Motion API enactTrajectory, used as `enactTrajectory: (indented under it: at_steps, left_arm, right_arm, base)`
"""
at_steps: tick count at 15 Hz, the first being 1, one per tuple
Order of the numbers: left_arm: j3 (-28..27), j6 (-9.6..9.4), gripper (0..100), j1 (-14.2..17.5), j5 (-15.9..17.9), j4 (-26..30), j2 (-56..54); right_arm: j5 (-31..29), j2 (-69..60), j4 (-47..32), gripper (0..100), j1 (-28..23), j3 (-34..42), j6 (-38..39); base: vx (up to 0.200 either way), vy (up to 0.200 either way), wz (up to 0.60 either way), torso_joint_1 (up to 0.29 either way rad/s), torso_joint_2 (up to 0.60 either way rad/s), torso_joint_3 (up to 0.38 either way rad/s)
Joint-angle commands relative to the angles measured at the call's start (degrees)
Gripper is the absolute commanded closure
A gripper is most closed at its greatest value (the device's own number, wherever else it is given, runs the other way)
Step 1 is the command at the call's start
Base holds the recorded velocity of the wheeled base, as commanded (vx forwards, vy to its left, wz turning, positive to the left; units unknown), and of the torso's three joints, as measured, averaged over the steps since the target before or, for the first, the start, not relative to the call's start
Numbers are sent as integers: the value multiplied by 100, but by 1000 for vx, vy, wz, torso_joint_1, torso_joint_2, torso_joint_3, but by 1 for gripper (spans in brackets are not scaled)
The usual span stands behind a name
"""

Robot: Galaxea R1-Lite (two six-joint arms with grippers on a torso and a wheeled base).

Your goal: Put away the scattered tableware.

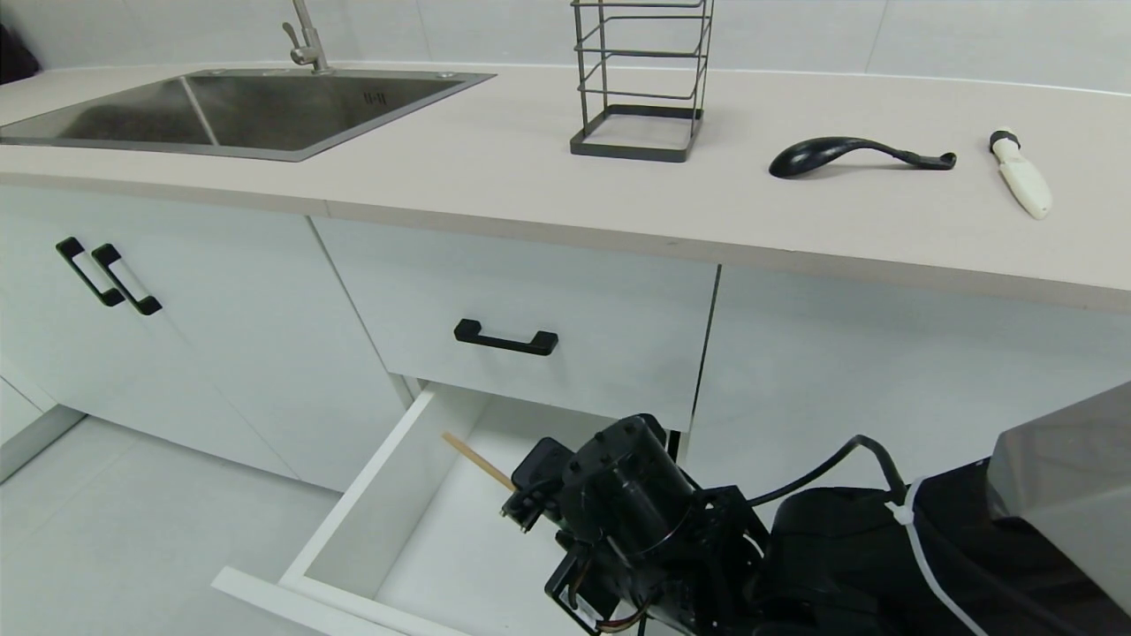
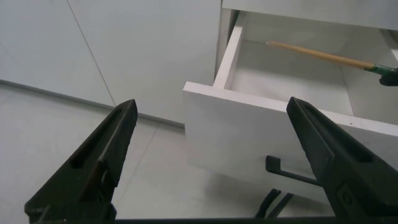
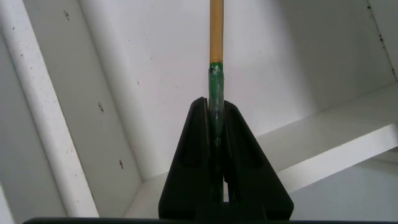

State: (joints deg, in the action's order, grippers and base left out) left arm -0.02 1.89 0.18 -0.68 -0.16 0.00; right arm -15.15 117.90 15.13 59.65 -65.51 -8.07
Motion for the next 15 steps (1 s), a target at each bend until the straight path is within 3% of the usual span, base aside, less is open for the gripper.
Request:
enactTrajectory:
  at_steps: [1, 7, 15]
  left_arm:
    - [2, 4, 0, 8, 7, -2, 0]
    - [2, 4, 0, 8, -2, -2, 0]
    - [2, 4, 0, 8, -2, -2, 0]
  right_arm:
    - [12, 111, -98, 100, 3, -128, 7]
    - [-93, 594, -1671, 100, 3, -1702, 491]
    - [-67, 1227, -1170, 100, -50, -2141, 491]
  base:
    - [0, 0, 0, 0, 0, 0]
    - [0, 0, 0, 0, 0, 0]
    - [0, 0, 0, 0, 0, 0]
